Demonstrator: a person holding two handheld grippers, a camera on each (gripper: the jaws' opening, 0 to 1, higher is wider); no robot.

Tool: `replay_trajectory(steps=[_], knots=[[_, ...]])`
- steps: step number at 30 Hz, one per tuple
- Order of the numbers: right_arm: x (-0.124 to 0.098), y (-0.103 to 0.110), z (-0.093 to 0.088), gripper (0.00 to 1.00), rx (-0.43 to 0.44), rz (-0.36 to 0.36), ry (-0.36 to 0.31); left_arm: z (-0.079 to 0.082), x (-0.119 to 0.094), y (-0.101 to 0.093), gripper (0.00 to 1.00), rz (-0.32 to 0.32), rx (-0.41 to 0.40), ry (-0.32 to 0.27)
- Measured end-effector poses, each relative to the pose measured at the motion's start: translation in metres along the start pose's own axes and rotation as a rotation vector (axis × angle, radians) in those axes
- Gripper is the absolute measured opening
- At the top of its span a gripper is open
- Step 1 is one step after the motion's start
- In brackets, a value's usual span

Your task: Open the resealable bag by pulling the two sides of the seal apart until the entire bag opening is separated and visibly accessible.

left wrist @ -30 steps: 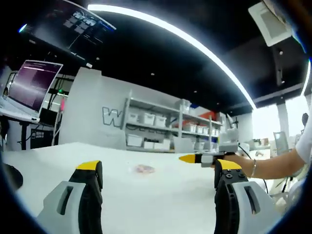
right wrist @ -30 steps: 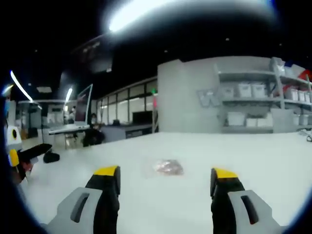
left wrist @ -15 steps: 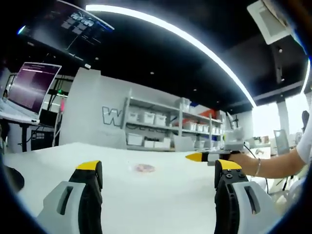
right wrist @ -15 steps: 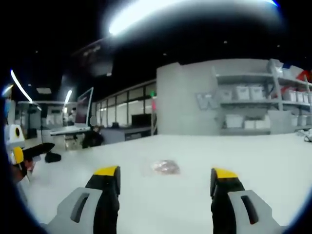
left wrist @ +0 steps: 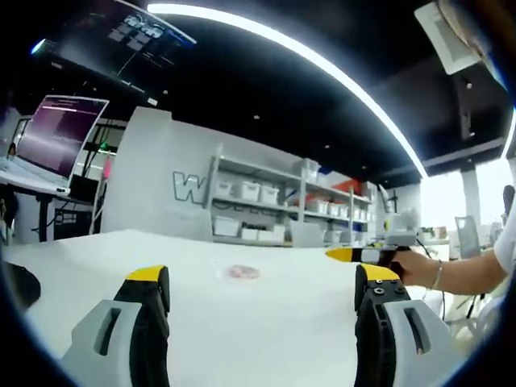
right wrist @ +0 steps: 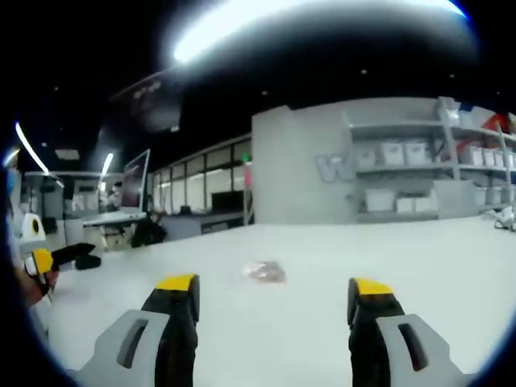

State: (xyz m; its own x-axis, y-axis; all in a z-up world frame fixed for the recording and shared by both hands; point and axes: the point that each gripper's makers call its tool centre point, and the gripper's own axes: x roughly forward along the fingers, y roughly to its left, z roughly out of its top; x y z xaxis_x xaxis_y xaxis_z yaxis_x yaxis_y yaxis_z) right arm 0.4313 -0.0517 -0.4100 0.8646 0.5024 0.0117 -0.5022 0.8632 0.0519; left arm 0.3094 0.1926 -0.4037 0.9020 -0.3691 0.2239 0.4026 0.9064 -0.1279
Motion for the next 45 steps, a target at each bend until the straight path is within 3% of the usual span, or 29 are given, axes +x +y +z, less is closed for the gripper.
replay_trajectory(steps=[45], knots=[[-0.068,-0.031,0.006,0.75,0.016,-0.072,-0.054,-0.001,0.004,0.003,0.94,-0.002,0.009,0.013]])
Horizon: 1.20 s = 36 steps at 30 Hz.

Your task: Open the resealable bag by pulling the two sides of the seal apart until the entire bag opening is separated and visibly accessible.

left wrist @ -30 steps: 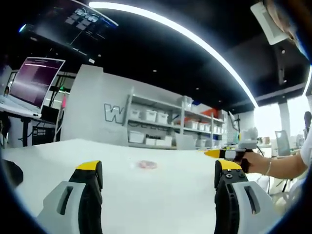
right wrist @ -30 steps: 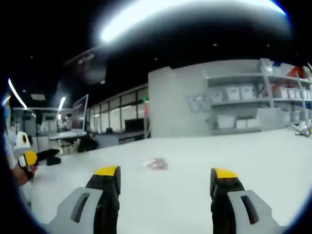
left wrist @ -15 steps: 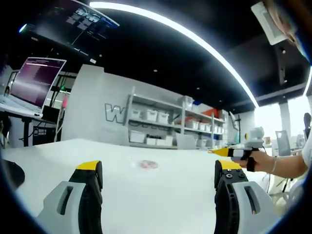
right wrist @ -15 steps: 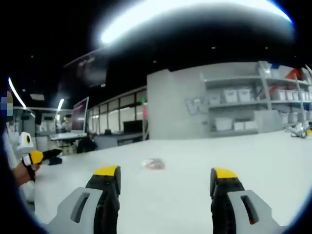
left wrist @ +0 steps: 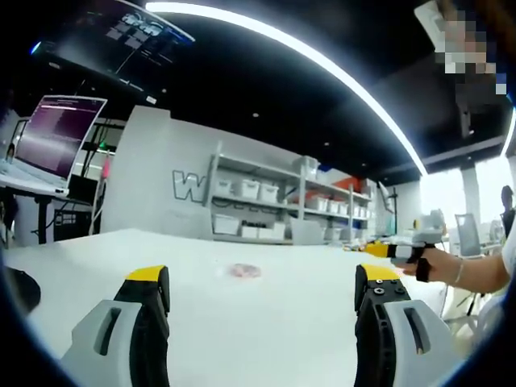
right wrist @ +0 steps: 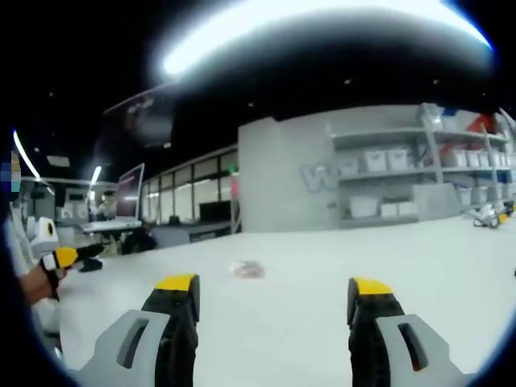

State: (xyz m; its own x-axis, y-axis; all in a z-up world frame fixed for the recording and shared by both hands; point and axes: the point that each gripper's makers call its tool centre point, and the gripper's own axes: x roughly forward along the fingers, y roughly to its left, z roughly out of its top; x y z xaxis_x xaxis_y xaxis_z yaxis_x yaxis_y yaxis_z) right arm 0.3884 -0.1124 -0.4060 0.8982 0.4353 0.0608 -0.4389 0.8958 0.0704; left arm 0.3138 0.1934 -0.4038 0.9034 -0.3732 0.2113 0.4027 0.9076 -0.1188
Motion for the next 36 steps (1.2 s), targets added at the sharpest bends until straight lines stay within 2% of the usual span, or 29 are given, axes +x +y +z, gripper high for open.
replay_trajectory(steps=[6,16,28,36], knots=[[-0.01,-0.01,-0.001,0.75,0.002,-0.02,0.0,0.001,0.0,-0.001,0.94,-0.001,0.001,0.0],[-0.02,-0.009,0.0,0.75,0.004,-0.016,-0.012,0.0,-0.003,-0.001,0.94,0.005,0.001,0.001],[-0.047,-0.019,-0.004,0.76,-0.019,-0.06,-0.031,0.0,-0.008,0.003,0.94,0.018,-0.005,-0.006],[-0.055,-0.023,-0.01,0.76,-0.037,-0.077,-0.035,-0.003,-0.011,0.01,0.94,0.037,-0.007,-0.005]])
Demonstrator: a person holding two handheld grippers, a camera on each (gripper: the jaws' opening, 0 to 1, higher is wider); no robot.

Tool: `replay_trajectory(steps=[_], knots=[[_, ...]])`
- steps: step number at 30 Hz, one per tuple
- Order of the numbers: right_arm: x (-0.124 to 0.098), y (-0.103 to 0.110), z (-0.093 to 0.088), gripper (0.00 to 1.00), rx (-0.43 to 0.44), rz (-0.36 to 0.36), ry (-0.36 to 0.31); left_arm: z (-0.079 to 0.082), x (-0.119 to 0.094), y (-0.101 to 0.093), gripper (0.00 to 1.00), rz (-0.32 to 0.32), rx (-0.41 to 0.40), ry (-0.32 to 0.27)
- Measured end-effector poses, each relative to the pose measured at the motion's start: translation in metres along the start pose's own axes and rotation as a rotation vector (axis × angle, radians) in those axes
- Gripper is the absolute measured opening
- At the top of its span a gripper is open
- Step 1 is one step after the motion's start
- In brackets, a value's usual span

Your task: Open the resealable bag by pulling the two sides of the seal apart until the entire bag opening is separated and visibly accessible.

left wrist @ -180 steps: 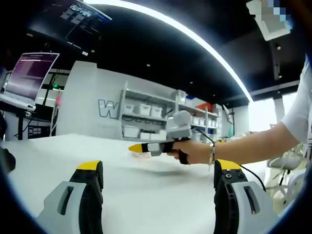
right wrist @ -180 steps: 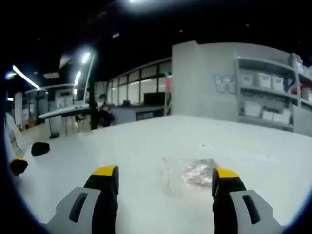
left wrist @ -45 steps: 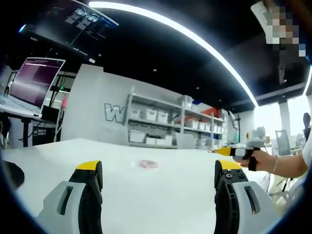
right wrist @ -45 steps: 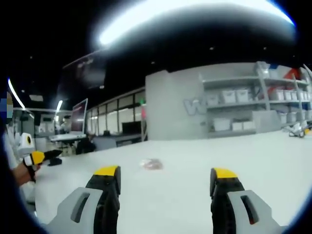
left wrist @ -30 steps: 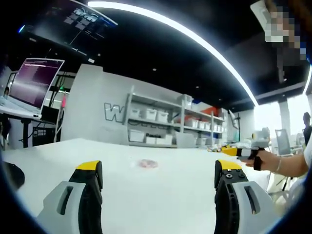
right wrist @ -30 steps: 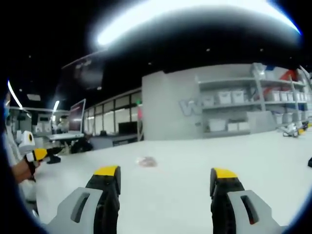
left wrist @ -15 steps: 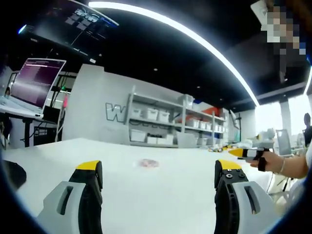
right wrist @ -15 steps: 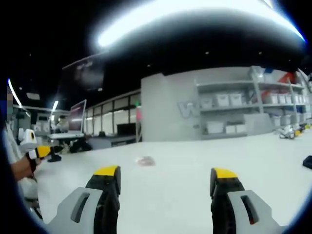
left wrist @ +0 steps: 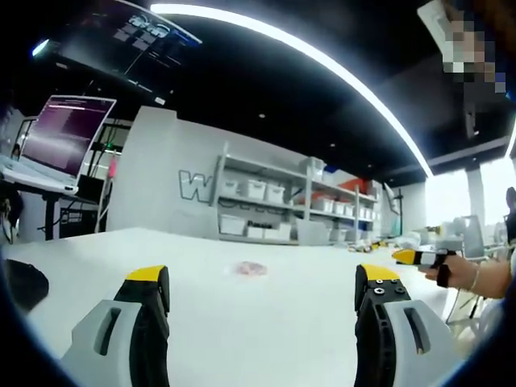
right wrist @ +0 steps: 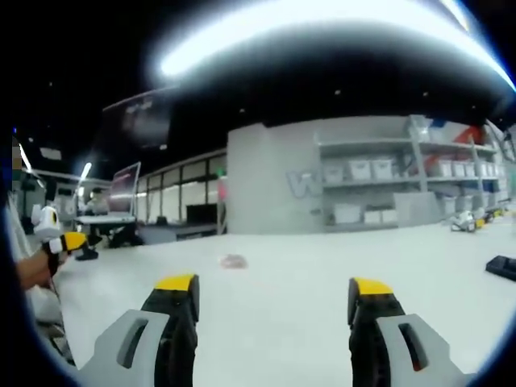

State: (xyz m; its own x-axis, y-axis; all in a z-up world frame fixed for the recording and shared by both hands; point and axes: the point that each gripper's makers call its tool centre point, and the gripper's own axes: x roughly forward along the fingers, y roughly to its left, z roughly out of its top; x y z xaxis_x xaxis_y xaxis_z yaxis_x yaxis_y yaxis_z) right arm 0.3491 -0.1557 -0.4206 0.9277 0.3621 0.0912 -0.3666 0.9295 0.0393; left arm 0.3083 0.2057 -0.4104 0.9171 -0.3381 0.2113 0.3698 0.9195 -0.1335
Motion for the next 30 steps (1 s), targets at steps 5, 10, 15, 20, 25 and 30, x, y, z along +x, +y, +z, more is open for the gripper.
replay_trajectory(steps=[5,10,15,20,25,30], knots=[[-0.006,-0.005,0.001,0.76,-0.028,-0.017,-0.012,-0.002,0.0,0.002,0.94,0.006,0.0,0.002],[-0.013,-0.015,-0.001,0.76,-0.024,-0.034,-0.017,-0.007,0.001,0.002,0.94,0.009,-0.001,0.007],[-0.015,-0.019,-0.002,0.76,-0.021,-0.041,-0.022,-0.011,0.003,0.002,0.93,0.012,0.0,0.011],[-0.015,-0.018,-0.003,0.75,-0.03,-0.036,-0.025,-0.011,0.003,0.003,0.93,0.02,0.004,0.003],[-0.016,-0.019,-0.005,0.74,-0.029,-0.038,-0.024,-0.015,0.004,0.006,0.92,0.024,-0.001,0.005],[-0.016,-0.019,-0.007,0.73,-0.041,-0.042,-0.019,-0.016,0.005,0.006,0.92,0.026,0.005,-0.002]])
